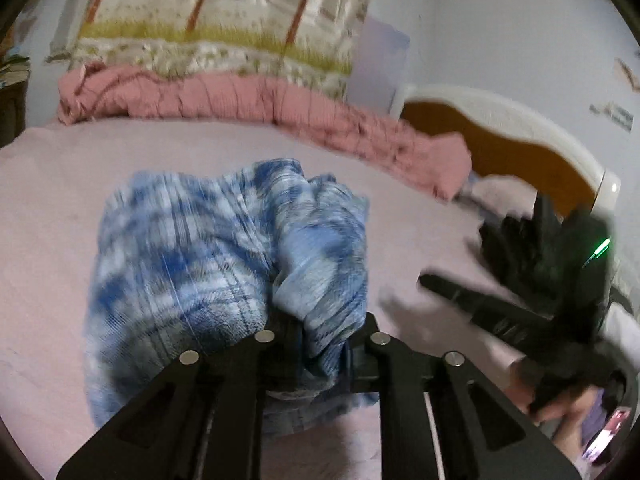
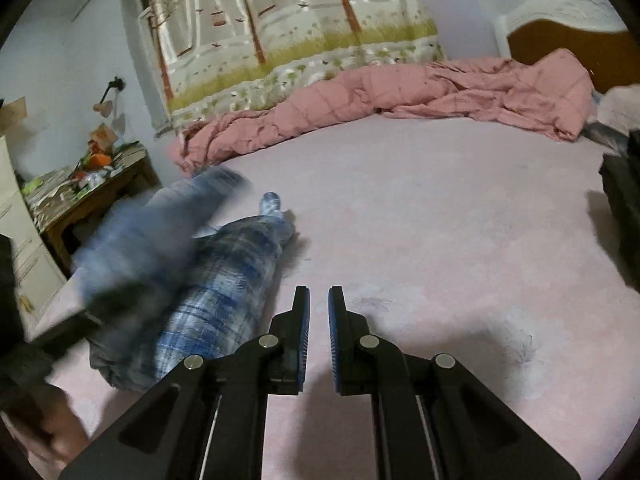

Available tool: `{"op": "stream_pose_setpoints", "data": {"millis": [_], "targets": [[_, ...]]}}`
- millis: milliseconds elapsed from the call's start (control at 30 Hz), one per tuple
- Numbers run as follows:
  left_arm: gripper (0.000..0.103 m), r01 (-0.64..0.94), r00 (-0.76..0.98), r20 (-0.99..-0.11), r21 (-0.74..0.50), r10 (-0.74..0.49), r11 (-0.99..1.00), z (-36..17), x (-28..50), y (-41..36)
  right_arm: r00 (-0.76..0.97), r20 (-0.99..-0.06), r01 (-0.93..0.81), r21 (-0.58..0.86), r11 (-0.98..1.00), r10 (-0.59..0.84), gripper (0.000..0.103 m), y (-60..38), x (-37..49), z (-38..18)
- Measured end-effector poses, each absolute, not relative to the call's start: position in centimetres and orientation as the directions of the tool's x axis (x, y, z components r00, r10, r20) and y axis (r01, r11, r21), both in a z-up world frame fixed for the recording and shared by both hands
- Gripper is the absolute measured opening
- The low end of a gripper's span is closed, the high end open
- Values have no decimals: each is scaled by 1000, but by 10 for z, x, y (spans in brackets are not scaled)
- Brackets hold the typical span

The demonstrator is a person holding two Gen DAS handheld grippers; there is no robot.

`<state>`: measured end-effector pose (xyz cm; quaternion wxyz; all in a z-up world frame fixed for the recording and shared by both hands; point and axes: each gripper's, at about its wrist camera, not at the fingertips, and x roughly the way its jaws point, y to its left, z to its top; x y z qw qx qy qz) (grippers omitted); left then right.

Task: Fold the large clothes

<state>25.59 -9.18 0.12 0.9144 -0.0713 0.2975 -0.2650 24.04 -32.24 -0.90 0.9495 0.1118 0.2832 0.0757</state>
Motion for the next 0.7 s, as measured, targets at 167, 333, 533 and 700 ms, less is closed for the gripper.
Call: {"op": "stream_pose_setpoints", "data": {"millis": [167, 333, 533, 700], "targets": [[71, 532, 697, -366, -312, -617, 787, 20, 223, -75, 854, -481, -136, 159, 978, 198, 13, -300, 223, 7], [73, 438, 820, -331, -161, -467, 884, 40, 195, -48, 853, -450, -201, 182, 962, 264, 15, -286, 214, 29], [78, 177, 841, -451, -290, -298, 940, 21, 225, 4, 832, -430, -280, 223, 934, 352, 57, -258, 219, 46], [78, 153, 778, -531, -361, -337, 920, -17, 234, 20, 779, -500, -291, 243, 925, 377, 54, -236, 245, 34]]}}
